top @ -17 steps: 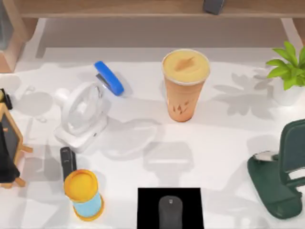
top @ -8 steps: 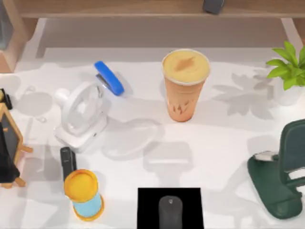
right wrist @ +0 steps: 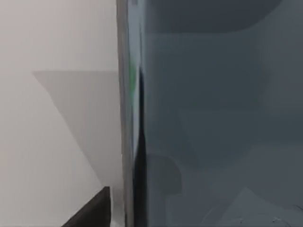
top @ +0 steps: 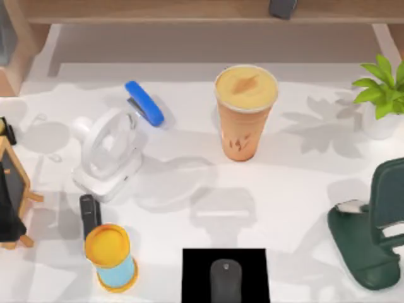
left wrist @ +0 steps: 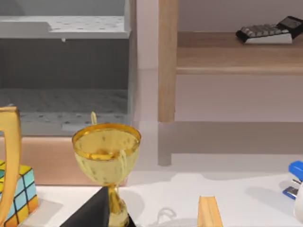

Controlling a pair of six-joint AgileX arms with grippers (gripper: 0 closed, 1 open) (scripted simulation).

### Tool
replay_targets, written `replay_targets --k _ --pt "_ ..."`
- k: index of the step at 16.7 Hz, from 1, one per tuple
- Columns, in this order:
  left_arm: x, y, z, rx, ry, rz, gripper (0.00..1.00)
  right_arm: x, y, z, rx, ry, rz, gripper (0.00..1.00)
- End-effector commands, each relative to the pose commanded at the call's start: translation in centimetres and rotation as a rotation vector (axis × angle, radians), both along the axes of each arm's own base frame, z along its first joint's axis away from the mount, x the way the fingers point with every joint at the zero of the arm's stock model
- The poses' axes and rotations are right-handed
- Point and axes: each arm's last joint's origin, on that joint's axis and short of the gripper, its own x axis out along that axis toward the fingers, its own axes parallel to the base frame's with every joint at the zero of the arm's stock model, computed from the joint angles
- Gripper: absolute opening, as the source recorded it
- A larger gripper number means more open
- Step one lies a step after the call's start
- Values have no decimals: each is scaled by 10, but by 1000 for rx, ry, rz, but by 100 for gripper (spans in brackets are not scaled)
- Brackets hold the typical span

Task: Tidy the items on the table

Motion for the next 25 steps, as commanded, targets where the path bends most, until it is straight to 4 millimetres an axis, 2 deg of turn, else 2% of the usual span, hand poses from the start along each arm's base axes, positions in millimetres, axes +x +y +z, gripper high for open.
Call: replay_targets --k 9,17,25 --pt "0 0 0 0 0 0 100 0 0 0 0 0 0 2" --pt "0 0 0 0 0 0 100 0 0 0 0 0 0 0" --pt "0 0 0 0 0 0 100 1 0 36 0 -10 -2 0"
